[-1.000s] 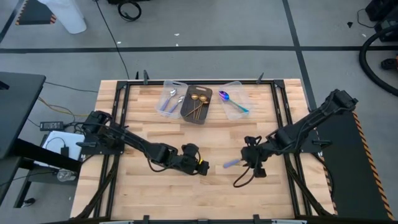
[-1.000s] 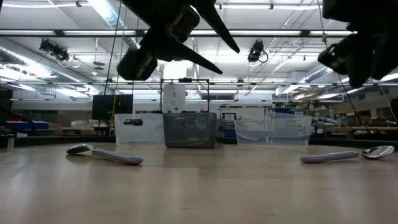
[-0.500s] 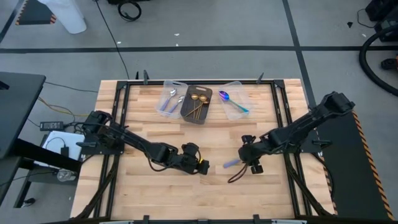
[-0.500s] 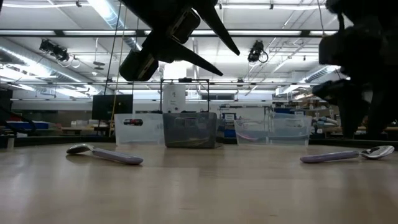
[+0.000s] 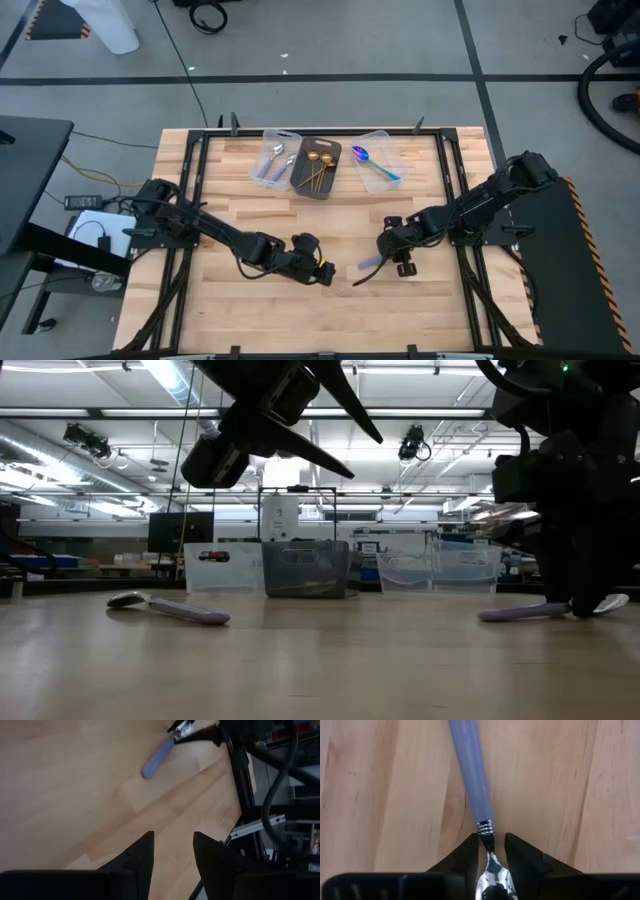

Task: Sort silverware by color (type)
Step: Put the right purple spoon into the left transparent bin

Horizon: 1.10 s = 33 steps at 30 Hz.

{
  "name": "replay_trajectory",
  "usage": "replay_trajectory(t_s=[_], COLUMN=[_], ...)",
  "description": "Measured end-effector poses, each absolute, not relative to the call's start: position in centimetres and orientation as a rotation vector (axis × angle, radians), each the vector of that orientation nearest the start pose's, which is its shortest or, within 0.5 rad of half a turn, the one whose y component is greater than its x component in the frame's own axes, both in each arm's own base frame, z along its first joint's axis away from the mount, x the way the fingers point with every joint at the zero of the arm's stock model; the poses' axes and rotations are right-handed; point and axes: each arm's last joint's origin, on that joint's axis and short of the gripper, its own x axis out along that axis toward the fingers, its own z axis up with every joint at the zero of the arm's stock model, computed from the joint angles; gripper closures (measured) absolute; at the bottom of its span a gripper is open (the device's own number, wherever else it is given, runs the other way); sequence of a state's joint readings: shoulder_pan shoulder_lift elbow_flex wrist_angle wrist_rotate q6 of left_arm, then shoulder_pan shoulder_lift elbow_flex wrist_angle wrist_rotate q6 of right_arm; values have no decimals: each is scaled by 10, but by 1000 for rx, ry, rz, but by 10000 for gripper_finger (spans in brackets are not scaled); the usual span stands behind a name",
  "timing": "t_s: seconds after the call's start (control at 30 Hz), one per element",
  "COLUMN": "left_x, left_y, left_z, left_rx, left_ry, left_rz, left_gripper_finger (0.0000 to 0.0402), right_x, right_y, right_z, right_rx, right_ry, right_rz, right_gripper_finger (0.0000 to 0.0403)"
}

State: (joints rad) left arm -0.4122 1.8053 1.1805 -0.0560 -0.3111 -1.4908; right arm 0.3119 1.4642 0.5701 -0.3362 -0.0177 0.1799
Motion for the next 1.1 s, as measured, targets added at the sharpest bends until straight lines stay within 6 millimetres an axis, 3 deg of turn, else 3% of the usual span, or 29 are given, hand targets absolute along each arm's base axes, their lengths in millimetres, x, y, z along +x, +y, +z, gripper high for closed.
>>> replay_trajectory(t_s=[0.33,0.57,0.9,1.1], left_x=[358,362,364,368], left_y=[-153,-149,-150,-139], left_z=[206,210,213,213], left_rx=[-1167,-1184,-1094,-1166], left_ry=[569,496,485,460], left_rz=[372,375,323,363], left_gripper_finger=[258,258,257,218], right_x=[214,216,235,246], right_y=[70,71,78,83], right_z=[124,127,153,171], right_rx=[-9,6,-50,-119], right_ry=[1220,1222,1140,1089], right_rz=[179,170,232,274], right_gripper_finger=[390,389,390,390])
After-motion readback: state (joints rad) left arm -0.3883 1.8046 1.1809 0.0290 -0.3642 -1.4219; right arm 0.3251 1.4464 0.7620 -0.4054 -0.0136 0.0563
